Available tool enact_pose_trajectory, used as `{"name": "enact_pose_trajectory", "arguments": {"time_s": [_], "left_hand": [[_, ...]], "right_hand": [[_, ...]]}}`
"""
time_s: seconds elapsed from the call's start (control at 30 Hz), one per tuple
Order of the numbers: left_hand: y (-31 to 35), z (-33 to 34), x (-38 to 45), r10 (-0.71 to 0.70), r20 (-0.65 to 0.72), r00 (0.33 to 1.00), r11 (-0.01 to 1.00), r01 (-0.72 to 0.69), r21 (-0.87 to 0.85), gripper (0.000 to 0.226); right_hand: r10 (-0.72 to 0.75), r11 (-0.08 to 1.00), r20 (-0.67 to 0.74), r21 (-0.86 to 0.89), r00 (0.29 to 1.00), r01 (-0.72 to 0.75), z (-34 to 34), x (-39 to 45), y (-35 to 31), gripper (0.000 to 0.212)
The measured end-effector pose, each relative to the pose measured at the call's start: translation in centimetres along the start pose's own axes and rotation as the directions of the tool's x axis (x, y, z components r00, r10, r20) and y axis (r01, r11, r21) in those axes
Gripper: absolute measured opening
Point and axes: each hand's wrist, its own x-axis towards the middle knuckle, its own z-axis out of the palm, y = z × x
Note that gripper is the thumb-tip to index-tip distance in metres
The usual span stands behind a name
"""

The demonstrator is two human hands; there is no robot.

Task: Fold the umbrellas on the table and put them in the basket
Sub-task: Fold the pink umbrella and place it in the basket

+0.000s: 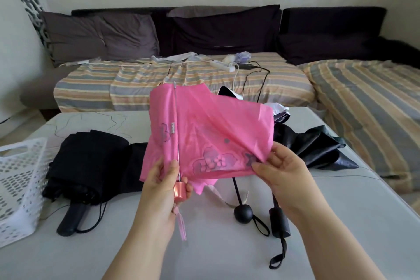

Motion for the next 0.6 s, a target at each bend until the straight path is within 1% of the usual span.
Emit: {"name": "enact_pose_trajectory", "arguments": {"time_s": [0.03, 0.1, 0.13, 0.2, 0.23, 0.27, 0.3, 0.33, 0.37, 0.4, 0.43, 0.47, 0.5, 0.53, 0.57, 0.6], "left_hand": [[0.1, -0.1, 0.0, -0.013, 0.008, 1.0, 1.0, 0.013, -0.002, 0.008], [0.1, -0.1, 0.0, -0.046, 0.03, 0.998, 0.999, 0.046, 0.007, 0.005], [0.0, -0.1, 0.0, -0.063, 0.041, 0.997, 0.998, 0.062, 0.021, 0.007], [-0.3, 0.1, -0.2, -0.089, 0.063, 0.994, 0.995, 0.086, 0.042, 0.008], [-0.3, 0.2, -0.3, -0.096, 0.072, 0.993, 0.995, 0.093, 0.045, 0.009], [-0.3, 0.3, -0.3, -0.101, 0.08, 0.992, 0.994, 0.097, 0.048, 0.009], [-0.3, 0.4, -0.4, -0.102, 0.085, 0.991, 0.994, 0.098, 0.052, 0.009], [-0.3, 0.5, -0.4, -0.103, 0.088, 0.991, 0.994, 0.098, 0.057, 0.01], [-0.3, 0.6, -0.4, -0.104, 0.089, 0.991, 0.993, 0.099, 0.059, 0.012], [-0.3, 0.6, -0.4, -0.106, 0.088, 0.99, 0.993, 0.101, 0.055, 0.013], [-0.3, 0.7, -0.4, -0.104, 0.084, 0.991, 0.994, 0.1, 0.051, 0.014], [-0.4, 0.7, -0.4, -0.097, 0.078, 0.992, 0.994, 0.093, 0.051, 0.015], [-0.4, 0.7, -0.4, -0.085, 0.069, 0.994, 0.995, 0.082, 0.057, 0.014], [-0.5, 0.8, -0.4, -0.073, 0.058, 0.996, 0.996, 0.069, 0.064, 0.013], [-0.6, 0.9, -0.4, -0.062, 0.045, 0.997, 0.996, 0.059, 0.069, 0.012], [-0.7, 0.9, -0.3, -0.053, 0.033, 0.998, 0.996, 0.05, 0.077, 0.011]], "right_hand": [[0.011, 0.991, 0.047, 0.131, 0.999, -0.017, -0.1, 0.0, -0.2, 0.046], [0.02, 0.921, 0.163, 0.382, 0.986, -0.081, 0.0, -0.1, -1.0, 0.049], [0.02, 0.884, 0.192, 0.454, 0.981, -0.107, 0.0, 0.0, -1.1, 0.049], [0.043, 0.851, 0.206, 0.505, 0.978, -0.144, 0.3, 0.0, -1.0, 0.037], [0.064, 0.863, 0.181, 0.484, 0.981, -0.146, 0.5, 0.1, -0.7, 0.028], [0.084, 0.897, 0.121, 0.422, 0.989, -0.128, 0.5, 0.2, -0.3, 0.021], [0.087, 0.937, 0.041, 0.336, 0.995, -0.096, 0.5, 0.2, 0.0, 0.021], [0.073, 0.957, -0.024, 0.284, 0.997, -0.063, 0.6, 0.3, 0.1, 0.023], [0.059, 0.95, -0.062, 0.31, 0.996, -0.037, 0.6, 0.4, 0.1, 0.021], [0.062, 0.918, -0.053, 0.395, 0.997, -0.036, 0.6, 0.4, 0.0, 0.016], [0.072, 0.878, -0.013, 0.475, 0.997, -0.058, 0.9, 0.1, -0.3, 0.012], [0.082, 0.874, -0.004, 0.481, 0.997, -0.07, 0.9, 0.0, -0.3, 0.01], [0.093, 0.913, -0.031, 0.401, 0.995, -0.073, 0.9, 0.0, -0.1, 0.011], [0.084, 0.968, -0.091, 0.245, 0.992, -0.059, 0.7, -0.1, 0.2, 0.018], [0.052, 0.997, -0.162, 0.064, 0.985, -0.043, 0.6, -0.2, 0.4, 0.023], [0.018, 0.999, -0.196, -0.034, 0.98, -0.025, 0.6, -0.3, 0.4, 0.026]]}}
